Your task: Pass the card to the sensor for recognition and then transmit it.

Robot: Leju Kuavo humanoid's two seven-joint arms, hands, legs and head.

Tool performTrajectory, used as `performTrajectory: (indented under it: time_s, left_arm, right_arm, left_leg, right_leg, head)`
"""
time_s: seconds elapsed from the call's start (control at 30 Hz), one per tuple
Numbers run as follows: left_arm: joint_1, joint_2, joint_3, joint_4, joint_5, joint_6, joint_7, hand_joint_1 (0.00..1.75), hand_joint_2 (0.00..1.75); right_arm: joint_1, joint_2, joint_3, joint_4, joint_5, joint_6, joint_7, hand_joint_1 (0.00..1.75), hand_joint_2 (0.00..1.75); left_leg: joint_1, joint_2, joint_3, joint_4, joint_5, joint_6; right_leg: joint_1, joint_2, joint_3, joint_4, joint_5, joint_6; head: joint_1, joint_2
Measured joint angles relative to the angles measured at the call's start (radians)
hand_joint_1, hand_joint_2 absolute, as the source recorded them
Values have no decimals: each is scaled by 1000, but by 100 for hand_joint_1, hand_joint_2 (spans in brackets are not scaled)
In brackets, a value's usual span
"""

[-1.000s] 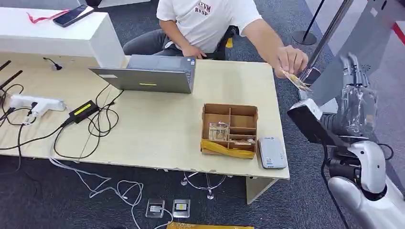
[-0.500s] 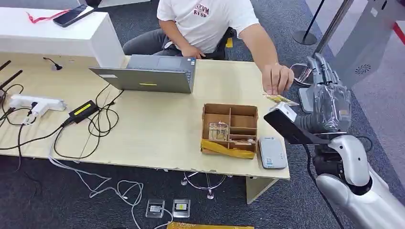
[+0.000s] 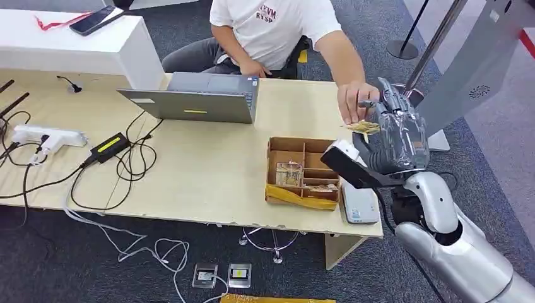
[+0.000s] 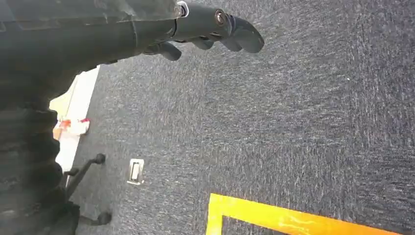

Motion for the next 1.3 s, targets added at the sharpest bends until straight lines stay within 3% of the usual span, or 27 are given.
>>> performTrajectory:
  time_s: [0.9,1.3]
  left_arm:
    - [0,0,-24,0,31,1,0,0,175]
    - [1,0,-25,0,82,11,6,0,175]
  right_arm:
    - [4,8,19,52,-39,3,-12,175,175]
    - [116,-26,-12,61,-118,-66,-12,175,175]
  left_leg:
    - [0,0,0,0,0,0]
    - [0,0,0,0,0,0]
  right_leg:
    - [0,0,0,0,0,0]
    - [0,0,0,-1,0,0]
  head:
    - [0,0]
    - [0,0]
